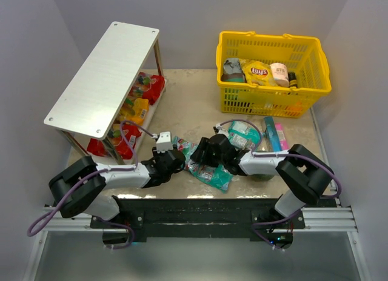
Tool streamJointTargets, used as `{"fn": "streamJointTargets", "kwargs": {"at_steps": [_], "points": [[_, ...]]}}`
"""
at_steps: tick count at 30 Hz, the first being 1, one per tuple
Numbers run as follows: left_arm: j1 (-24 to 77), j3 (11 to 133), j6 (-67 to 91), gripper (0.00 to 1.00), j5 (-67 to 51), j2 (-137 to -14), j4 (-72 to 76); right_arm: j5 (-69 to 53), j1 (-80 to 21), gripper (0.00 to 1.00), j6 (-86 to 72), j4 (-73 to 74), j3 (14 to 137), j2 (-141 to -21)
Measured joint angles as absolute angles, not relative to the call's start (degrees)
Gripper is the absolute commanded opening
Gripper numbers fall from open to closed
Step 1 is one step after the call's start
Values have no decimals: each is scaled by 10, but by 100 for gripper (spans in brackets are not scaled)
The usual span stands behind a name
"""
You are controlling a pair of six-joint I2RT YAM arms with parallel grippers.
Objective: Place and organize the candy bags onto the shelf
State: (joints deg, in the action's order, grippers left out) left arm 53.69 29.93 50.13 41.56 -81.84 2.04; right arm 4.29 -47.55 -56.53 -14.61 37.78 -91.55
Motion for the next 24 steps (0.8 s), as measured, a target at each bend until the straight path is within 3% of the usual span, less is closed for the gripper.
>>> {"fn": "streamJointTargets", "kwargs": {"at_steps": [3, 7, 13, 19, 24], "points": [[537, 293, 504, 54, 414, -811, 22, 44, -475, 51, -581, -156, 368, -913], [537, 282, 504, 55, 407, -789, 16, 46, -475, 22, -596, -153, 356, -905], [537, 265, 503, 57, 397, -738, -17, 47, -475, 0, -605, -140, 353, -885], [537, 256, 497, 59, 388, -700, -35, 47, -476, 0, -603, -126, 353, -871], [537, 259, 463, 68, 363, -652, -62, 50, -476, 0, -590, -95, 354, -823]]}}
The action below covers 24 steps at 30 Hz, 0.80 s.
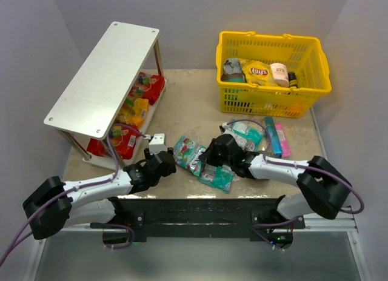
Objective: Place and organize the candy bags onto the shelf
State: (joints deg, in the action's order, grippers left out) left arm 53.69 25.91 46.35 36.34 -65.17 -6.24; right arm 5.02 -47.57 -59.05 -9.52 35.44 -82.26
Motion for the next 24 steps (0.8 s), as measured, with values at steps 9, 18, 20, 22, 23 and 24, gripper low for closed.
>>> {"fn": "streamJointTargets", "kwargs": {"at_steps": [9, 18, 20, 22, 23, 24], "points": [[540, 352, 346, 76, 274, -509, -132, 89, -476, 0, -533, 0, 455, -687], [541, 361, 317, 77, 245, -411, -173, 141, -475, 0, -458, 48, 632, -645], [541, 352, 320, 77, 237, -414, -177, 140, -475, 0, -443, 49, 668, -645], [540, 337, 322, 77, 227, -421, -177, 137, -475, 0, -430, 49, 701, -650], [540, 330, 324, 77, 222, -425, -176, 132, -475, 0, -423, 49, 720, -656], [540, 320, 325, 77, 213, -433, -170, 122, -475, 0, -417, 44, 740, -665]]}}
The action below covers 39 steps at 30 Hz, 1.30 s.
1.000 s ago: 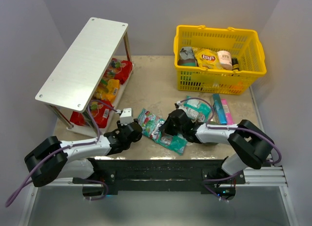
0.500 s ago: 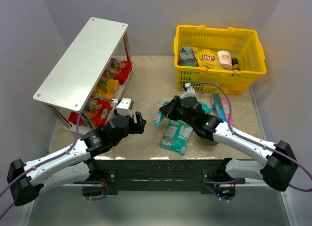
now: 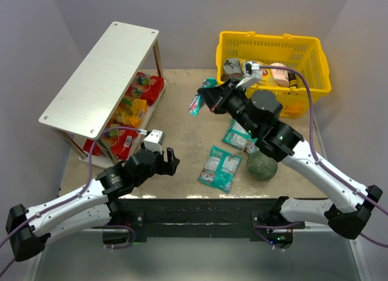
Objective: Place and organize the candy bags onto the shelf
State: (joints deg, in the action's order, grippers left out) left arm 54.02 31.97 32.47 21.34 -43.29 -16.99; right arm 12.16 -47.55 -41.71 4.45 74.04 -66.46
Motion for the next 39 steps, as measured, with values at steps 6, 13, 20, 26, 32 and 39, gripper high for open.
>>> {"fn": "streamJointTargets", "kwargs": {"at_steps": [6, 13, 20, 26, 32, 39], "points": [[540, 263, 337, 77, 176, -482, -132, 42, -475, 0, -405, -3, 820, -720], [540, 224, 341, 77, 137, -535, -68, -52, -487, 0, -421, -69, 893, -819], [540, 198, 354, 77, 114, -568, -9, -90, -542, 0, -428, -117, 990, -924], [540, 184, 364, 77, 102, -583, 23, -114, -583, 0, -433, -153, 1111, -1007], [540, 172, 370, 77, 96, -586, 35, -114, -597, 0, -449, -184, 1182, -1073], [540, 166, 375, 77, 96, -584, 38, -64, -600, 0, -469, -193, 1179, -1138]]}}
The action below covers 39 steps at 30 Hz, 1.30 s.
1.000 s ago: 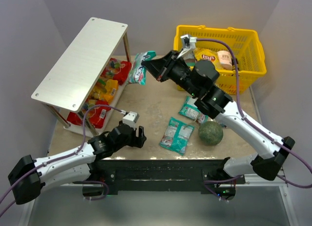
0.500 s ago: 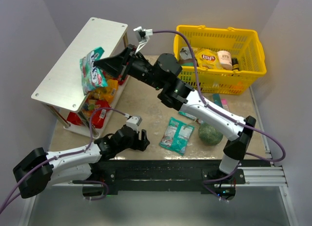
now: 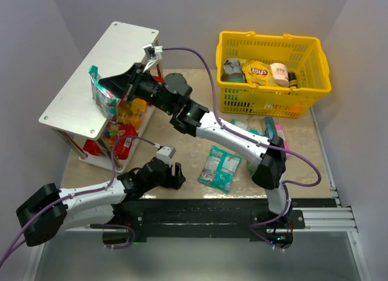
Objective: Place and organize the candy bags onto the shelf
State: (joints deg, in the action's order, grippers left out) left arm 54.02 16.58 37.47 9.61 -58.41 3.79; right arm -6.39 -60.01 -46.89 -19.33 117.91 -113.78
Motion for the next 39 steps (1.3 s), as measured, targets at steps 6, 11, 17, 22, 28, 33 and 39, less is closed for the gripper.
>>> {"fn": "streamJointTargets", "kwargs": {"at_steps": [6, 11, 17, 22, 28, 33, 39], "points": [[540, 162, 379, 77, 96, -582, 38, -15, -603, 0, -476, -202, 1180, -1157], [540, 160, 383, 77, 96, -580, 39, 23, -605, 0, -474, -183, 1222, -1172], [540, 159, 389, 77, 93, -580, 37, 87, -605, 0, -464, -149, 1303, -1207], [541, 155, 394, 77, 91, -578, 36, 128, -604, 1, -425, -81, 1379, -1243], [541, 155, 394, 77, 92, -563, 21, 192, -604, 43, -370, -4, 1157, -1097], [541, 156, 392, 77, 98, -547, 8, 220, -603, 75, -339, 57, 1041, -983], [541, 170, 383, 77, 109, -555, 0, 220, -600, 85, -319, 104, 944, -907]]}}
